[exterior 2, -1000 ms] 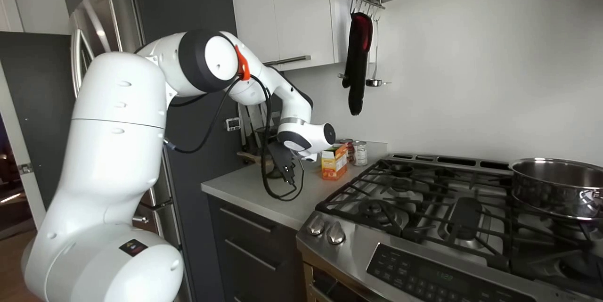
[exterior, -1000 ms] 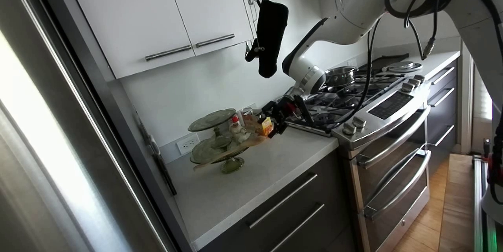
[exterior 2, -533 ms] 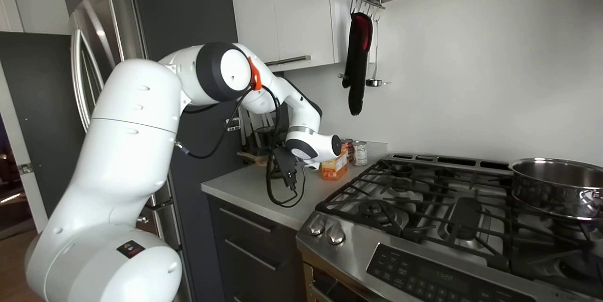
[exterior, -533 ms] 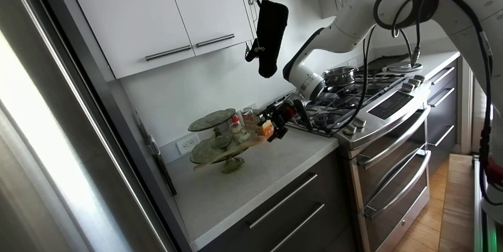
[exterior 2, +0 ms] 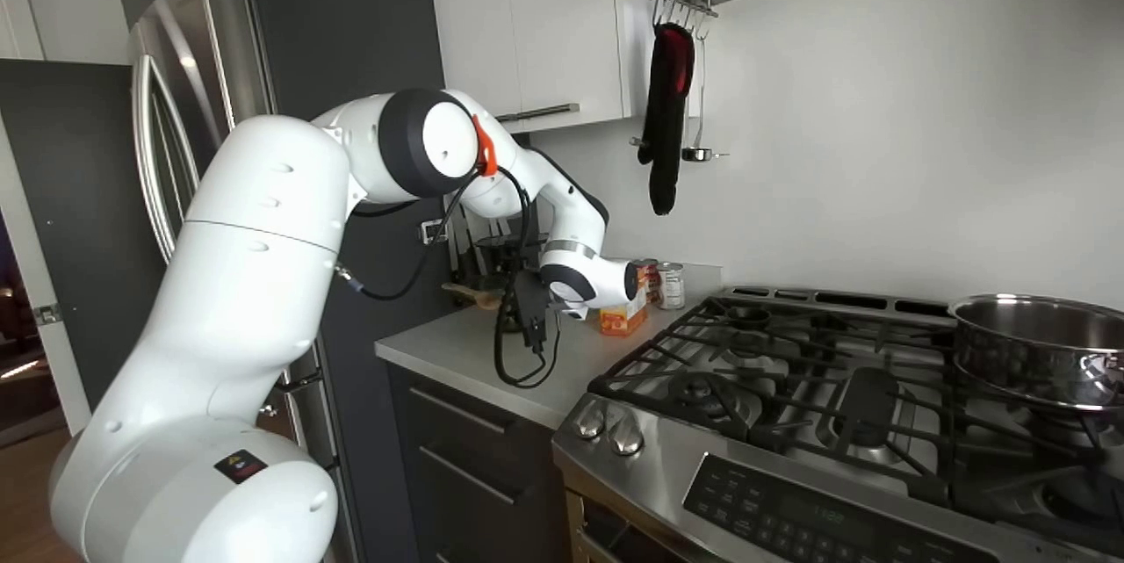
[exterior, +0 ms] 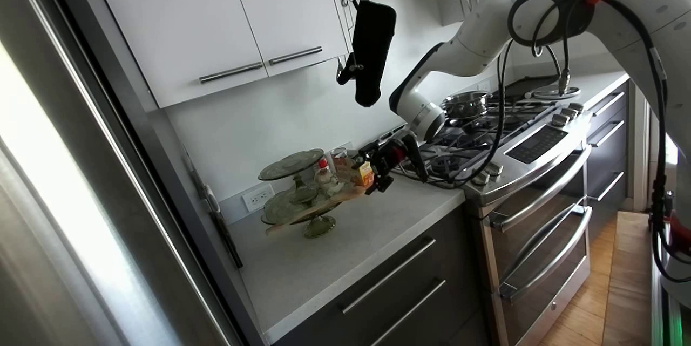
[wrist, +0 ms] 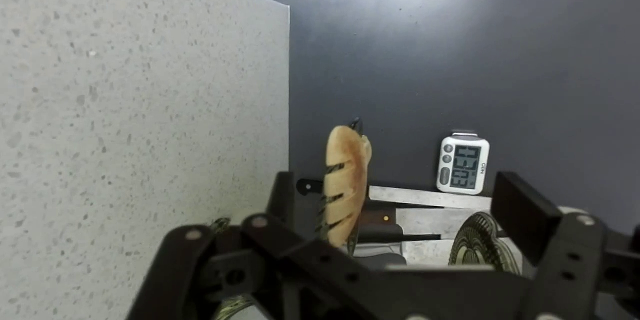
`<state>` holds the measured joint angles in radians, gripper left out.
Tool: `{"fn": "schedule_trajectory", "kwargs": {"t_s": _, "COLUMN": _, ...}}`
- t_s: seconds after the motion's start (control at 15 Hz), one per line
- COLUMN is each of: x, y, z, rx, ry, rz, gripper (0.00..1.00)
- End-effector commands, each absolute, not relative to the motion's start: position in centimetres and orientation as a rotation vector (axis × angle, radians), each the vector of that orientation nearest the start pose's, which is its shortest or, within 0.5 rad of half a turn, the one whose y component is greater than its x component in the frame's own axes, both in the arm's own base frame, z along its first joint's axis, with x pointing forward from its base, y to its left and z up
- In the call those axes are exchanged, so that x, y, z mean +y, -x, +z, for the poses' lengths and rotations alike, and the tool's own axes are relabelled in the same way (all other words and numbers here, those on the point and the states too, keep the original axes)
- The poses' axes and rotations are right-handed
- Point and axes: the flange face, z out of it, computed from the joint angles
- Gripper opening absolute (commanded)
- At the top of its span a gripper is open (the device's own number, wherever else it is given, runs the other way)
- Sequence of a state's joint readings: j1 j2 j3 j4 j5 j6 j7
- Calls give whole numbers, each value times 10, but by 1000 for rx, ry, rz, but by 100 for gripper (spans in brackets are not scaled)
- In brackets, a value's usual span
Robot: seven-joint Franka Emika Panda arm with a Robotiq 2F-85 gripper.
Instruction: Pick up the wooden spoon and put it on the kitchen counter
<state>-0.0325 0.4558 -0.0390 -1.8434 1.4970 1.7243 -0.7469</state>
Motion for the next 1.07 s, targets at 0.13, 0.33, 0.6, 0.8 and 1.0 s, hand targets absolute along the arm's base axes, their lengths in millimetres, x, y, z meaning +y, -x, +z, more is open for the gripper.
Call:
{"fn": "schedule_trajectory", "kwargs": {"t_s": 0.13, "x": 55, "y": -639, "z": 306, "rx": 99, "ry": 1679, "rz": -126, "gripper": 100}}
{"fn": "schedule_trajectory", "kwargs": {"t_s": 0.33, "x": 60, "y": -641, "z": 303, "rx": 102, "ry": 1660, "rz": -135, "gripper": 100}}
{"fn": "schedule_trajectory", "kwargs": {"t_s": 0.6, "x": 62, "y": -641, "z": 301, "rx": 114, "ry": 1632, "rz": -138, "gripper": 100}}
{"fn": "schedule_trajectory", "kwargs": {"t_s": 0.8, "x": 64, "y": -641, "z": 303, "rx": 106, "ry": 1610, "rz": -147, "gripper": 100}}
{"fn": "schedule_trajectory", "kwargs": {"t_s": 1.0, "x": 64, "y": -639, "z": 309, "rx": 89, "ry": 1592, "rz": -144, "gripper": 100}}
